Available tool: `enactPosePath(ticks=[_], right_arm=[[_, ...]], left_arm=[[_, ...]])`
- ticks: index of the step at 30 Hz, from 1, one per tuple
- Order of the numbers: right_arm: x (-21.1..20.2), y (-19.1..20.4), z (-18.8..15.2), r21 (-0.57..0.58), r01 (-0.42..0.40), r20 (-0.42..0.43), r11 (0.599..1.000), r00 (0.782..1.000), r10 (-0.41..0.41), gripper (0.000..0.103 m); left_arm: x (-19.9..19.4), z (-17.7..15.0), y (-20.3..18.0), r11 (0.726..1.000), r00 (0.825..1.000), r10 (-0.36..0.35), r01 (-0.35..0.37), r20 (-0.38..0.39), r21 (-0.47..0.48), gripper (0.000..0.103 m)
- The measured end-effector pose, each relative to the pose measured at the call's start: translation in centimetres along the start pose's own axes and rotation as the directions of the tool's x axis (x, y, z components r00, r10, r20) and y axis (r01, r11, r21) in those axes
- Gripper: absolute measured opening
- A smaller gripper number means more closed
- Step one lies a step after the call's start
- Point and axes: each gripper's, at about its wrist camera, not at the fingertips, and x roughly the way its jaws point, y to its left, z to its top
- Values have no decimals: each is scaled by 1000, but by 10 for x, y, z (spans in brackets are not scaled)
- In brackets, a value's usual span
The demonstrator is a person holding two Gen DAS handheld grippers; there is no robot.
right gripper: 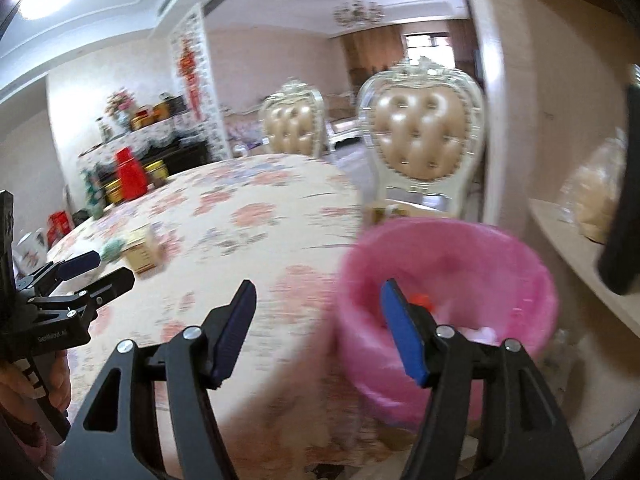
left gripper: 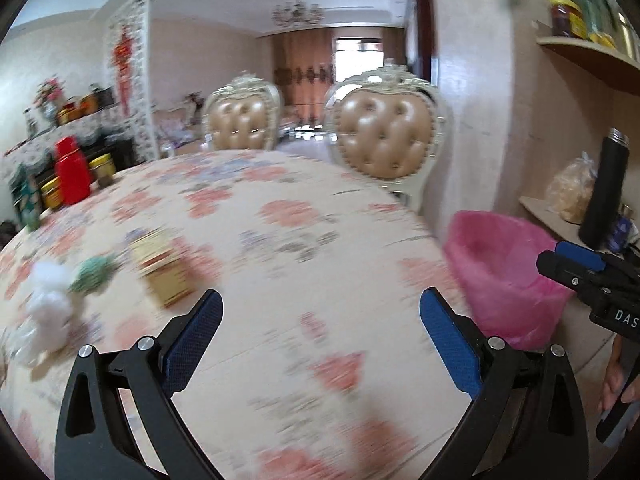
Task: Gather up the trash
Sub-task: 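Move both open tools back over the table toward the remaining trash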
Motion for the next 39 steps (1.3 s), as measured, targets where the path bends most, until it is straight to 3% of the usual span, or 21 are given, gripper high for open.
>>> enactPosePath(ticks=[8,15,22,29,32,39], right_arm=[[30,99,3,-92,-159,-66,983,986,154,67],[62,178,9,-150,-280,-126,948,957,263,68],[100,240,10,-183,-346,-189,920,931,312,68],[140,272,16,-209,-348,-241,914,924,297,71],[161,277,19,-211,-347,-266,914,920,288,74],[211,289,34,-228,-327,-305,917,918,252,82]], left_arm=[[-37,-27,98,980,987,156,-159,-28,-122,93],[-69,-49,178,928,953,295,-302,-64,-220,93],[-97,-72,257,836,894,429,-447,-130,-317,93],[-104,-89,343,697,805,536,-592,-255,-405,93],[-99,-93,369,666,793,532,-608,-296,-432,93],[-71,-93,409,625,755,534,-656,-381,-423,93]])
